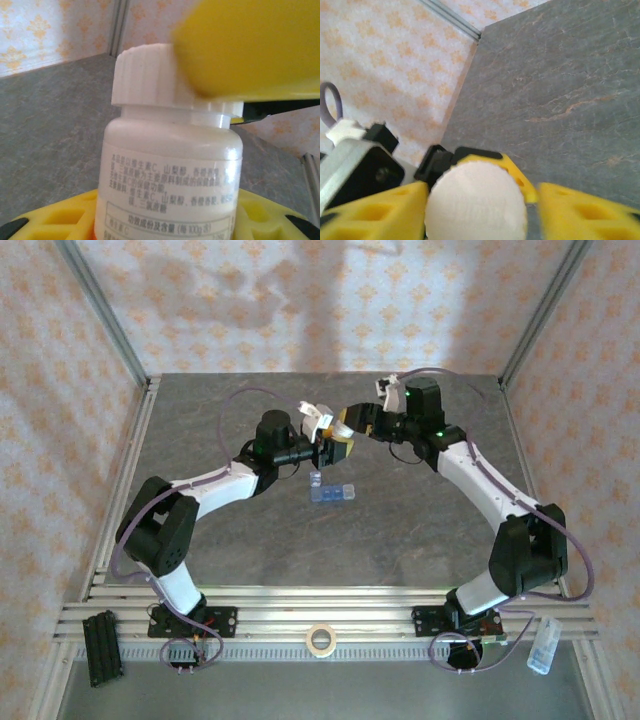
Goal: Sort the pills into containers
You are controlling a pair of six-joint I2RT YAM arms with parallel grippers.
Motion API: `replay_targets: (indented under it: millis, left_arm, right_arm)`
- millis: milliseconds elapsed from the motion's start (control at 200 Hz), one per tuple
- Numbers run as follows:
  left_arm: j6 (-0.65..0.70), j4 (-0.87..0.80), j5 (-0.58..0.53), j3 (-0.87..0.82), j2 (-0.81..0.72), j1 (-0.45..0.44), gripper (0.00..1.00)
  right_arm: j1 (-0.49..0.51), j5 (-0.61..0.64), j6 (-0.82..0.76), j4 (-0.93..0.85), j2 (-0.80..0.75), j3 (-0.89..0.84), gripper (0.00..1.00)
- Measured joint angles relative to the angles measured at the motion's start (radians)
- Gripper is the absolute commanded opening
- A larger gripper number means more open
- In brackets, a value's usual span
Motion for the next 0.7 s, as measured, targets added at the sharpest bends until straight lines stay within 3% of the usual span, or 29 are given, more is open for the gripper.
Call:
replay_targets:
  millis: [195, 370, 696]
  left_arm:
    - [0.124, -0.100, -0.100, 0.001, -0.012, 0.002, 0.00]
    - [0.237, -0.169, -0.185, 0.001, -0.027, -0.033, 0.00]
    - [0.306, -0.221, -0.226, 0.002, -0.029, -0.055, 0.00]
  right_arm:
    - [-0.005, 0.039, 0.005, -0.047, -0.060, -0.014, 0.82]
    - [-0.005, 0.150, 0.125, -0.055, -0.085, -0.032, 0.83]
    - [0.005, 0.220, 0.283, -0.011, -0.058, -0.108, 0.80]
